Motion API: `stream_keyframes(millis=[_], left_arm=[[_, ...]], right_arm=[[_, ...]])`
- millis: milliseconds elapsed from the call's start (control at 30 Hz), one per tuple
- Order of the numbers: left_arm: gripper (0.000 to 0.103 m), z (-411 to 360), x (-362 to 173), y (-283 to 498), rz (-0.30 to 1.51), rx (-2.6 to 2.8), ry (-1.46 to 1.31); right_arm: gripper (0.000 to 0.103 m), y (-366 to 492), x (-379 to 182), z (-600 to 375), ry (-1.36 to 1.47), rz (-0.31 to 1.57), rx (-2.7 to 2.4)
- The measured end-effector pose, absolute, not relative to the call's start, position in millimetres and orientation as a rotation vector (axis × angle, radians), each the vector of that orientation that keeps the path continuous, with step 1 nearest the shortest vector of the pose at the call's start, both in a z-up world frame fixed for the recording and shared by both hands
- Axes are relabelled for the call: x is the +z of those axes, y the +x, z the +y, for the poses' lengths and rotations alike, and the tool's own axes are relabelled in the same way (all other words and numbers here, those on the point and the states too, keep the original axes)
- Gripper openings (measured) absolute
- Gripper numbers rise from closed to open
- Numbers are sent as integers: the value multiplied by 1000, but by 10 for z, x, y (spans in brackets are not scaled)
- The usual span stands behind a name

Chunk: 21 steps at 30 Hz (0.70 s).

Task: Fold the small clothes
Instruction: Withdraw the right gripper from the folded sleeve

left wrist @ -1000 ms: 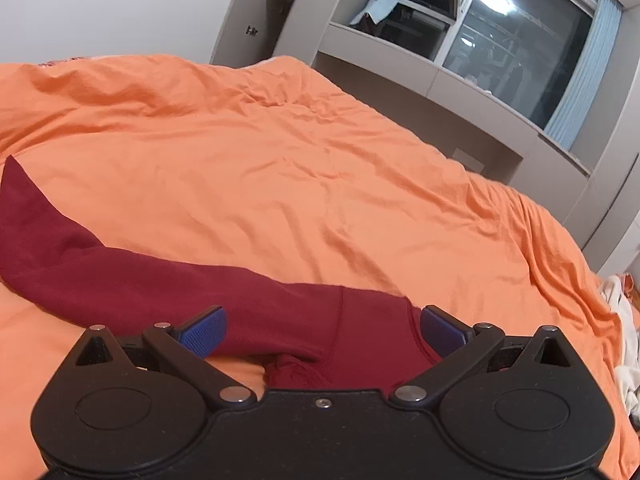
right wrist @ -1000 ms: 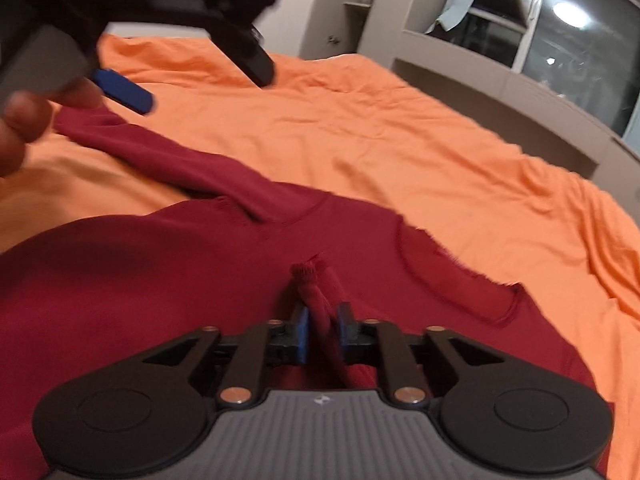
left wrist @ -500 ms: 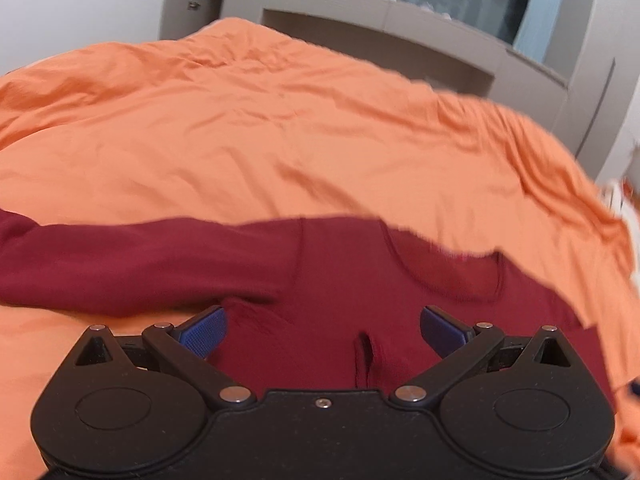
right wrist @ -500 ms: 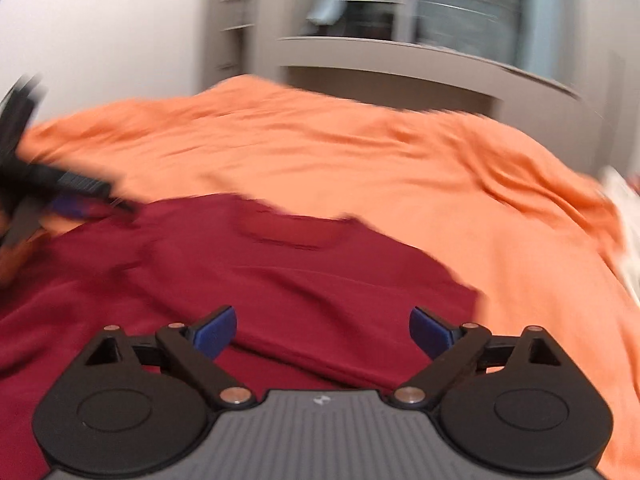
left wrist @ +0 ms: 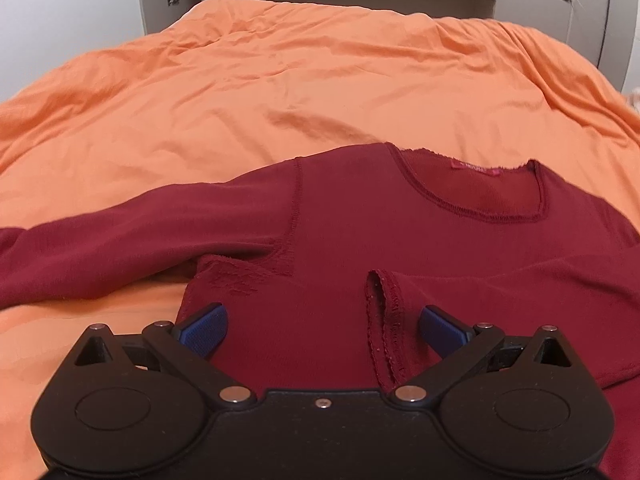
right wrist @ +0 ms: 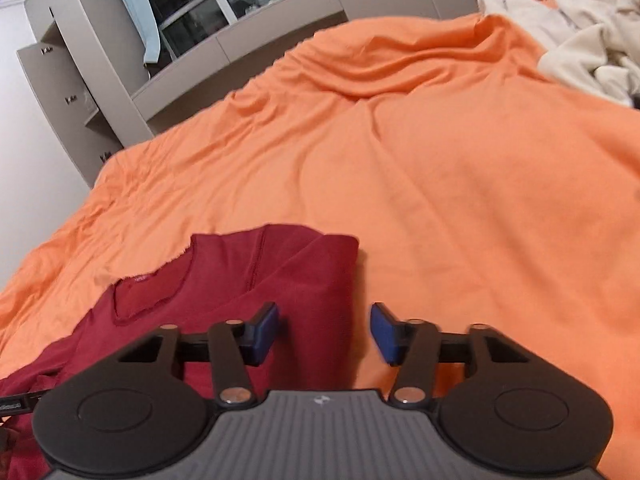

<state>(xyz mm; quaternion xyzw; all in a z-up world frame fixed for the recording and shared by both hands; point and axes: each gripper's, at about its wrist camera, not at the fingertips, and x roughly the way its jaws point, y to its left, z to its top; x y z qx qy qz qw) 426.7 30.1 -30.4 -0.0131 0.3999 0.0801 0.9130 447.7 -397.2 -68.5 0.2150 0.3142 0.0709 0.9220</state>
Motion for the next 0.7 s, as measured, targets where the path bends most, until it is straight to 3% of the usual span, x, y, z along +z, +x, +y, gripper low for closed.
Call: stream_keyframes(millis=[33, 200, 367, 467, 600, 700], left_arm=[[103, 283, -305, 4268, 823, 164, -16], [103, 238, -288, 4246, 812, 154, 9], [103, 122, -349, 4288, 826, 151, 83], [103, 58, -401, 4319, 848, 151, 136], [103, 72, -406, 4318, 850, 149, 131], [103, 91, -404, 4319, 854, 147, 117]], right_arm=[[11, 4489, -700, -3964, 436, 650, 142], [7, 4363, -515, -3853, 312, 561, 64], [10, 4388, -623, -3854, 311, 629, 68], [22, 4297, -566, -3879, 304, 633, 60], [54, 4007, -359, -3832, 133, 638, 60], [61, 3694, -277, -3760, 10, 632, 75]])
